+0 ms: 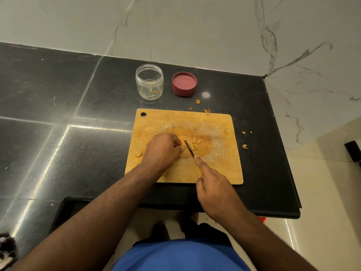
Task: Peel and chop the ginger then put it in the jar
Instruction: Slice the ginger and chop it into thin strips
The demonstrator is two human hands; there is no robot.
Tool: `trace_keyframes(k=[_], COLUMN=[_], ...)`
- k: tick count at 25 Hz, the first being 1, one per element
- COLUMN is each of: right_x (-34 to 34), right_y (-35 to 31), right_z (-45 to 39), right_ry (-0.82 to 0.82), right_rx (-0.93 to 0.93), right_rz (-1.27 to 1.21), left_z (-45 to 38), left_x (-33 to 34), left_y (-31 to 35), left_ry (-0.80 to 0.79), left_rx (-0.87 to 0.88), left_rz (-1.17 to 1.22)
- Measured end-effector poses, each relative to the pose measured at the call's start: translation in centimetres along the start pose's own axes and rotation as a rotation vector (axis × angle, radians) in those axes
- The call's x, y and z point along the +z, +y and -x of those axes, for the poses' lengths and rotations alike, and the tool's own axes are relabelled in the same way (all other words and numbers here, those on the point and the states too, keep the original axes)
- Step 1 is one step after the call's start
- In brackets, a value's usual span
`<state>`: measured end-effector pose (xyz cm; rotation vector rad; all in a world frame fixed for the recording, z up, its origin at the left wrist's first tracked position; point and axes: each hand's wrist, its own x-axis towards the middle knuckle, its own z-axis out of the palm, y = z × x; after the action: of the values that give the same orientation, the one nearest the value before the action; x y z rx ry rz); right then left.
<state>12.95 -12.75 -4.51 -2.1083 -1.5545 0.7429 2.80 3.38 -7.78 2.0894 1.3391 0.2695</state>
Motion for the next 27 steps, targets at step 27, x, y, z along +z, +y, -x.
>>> trace_keyframes(k=[27], right_x=[-1.0], right_y=[0.4], right_z=[1.4], right_ry=[0.032], right_rx=[0.018], right_rz=[-0.082], left_z=[-0.3], left_x=[0.2], left_y=[-0.3], left_ry=[-0.019], left_rx=[0.008], left_rz=[-0.009])
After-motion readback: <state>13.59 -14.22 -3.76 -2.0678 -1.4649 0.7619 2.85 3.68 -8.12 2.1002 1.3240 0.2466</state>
